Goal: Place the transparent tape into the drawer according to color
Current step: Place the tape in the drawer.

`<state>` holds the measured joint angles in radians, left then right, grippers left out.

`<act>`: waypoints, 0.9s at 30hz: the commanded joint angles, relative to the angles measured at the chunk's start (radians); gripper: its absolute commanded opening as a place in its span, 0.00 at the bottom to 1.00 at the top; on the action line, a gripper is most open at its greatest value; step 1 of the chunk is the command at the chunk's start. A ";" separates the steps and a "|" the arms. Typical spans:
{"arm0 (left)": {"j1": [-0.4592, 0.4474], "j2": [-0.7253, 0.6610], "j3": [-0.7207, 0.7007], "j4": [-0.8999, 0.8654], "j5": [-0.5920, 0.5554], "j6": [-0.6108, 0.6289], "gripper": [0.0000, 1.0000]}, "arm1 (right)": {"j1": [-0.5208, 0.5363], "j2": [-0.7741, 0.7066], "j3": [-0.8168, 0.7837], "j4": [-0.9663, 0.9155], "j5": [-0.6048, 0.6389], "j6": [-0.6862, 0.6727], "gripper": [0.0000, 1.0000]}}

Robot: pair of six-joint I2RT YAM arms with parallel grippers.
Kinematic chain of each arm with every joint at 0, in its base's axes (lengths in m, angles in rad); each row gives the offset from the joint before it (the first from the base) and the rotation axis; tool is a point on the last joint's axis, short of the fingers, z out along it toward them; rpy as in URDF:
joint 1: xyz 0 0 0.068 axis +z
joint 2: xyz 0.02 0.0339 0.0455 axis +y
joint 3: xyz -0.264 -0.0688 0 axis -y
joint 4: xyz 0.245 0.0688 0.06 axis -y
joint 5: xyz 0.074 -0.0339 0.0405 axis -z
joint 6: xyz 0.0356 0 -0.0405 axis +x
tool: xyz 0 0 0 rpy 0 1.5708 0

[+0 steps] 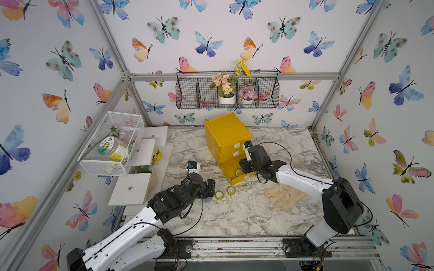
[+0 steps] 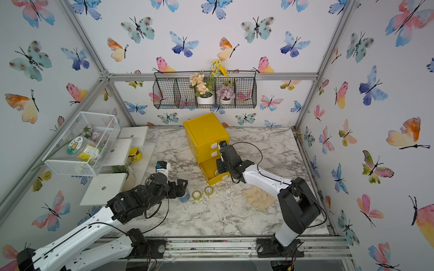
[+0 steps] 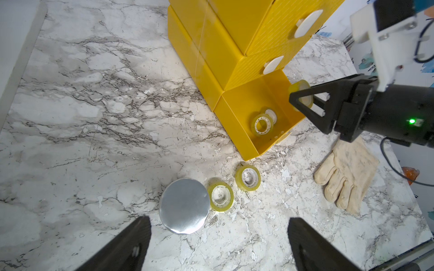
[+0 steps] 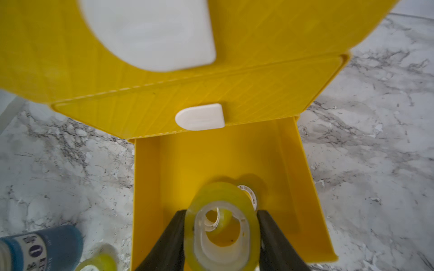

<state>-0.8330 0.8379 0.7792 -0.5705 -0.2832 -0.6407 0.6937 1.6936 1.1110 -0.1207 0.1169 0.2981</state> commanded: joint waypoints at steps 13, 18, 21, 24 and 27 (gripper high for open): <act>0.002 0.053 -0.032 0.052 0.072 0.009 0.96 | -0.017 0.148 0.084 -0.033 0.080 0.037 0.52; 0.002 0.084 -0.020 0.043 0.108 0.013 0.96 | -0.017 0.129 0.090 -0.033 0.073 0.038 0.63; 0.003 0.103 -0.012 0.040 0.136 0.018 0.95 | -0.017 0.103 0.091 -0.039 0.068 0.041 0.64; 0.001 0.105 -0.011 0.047 0.170 0.018 0.95 | -0.017 0.065 0.079 -0.039 0.061 0.048 0.64; -0.013 0.100 0.000 0.048 0.195 0.016 0.94 | -0.017 0.018 0.051 -0.037 0.042 0.060 0.64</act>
<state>-0.8349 0.9432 0.7517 -0.5339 -0.1455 -0.6327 0.6811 1.7737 1.1732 -0.1471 0.1650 0.3370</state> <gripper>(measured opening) 0.938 0.644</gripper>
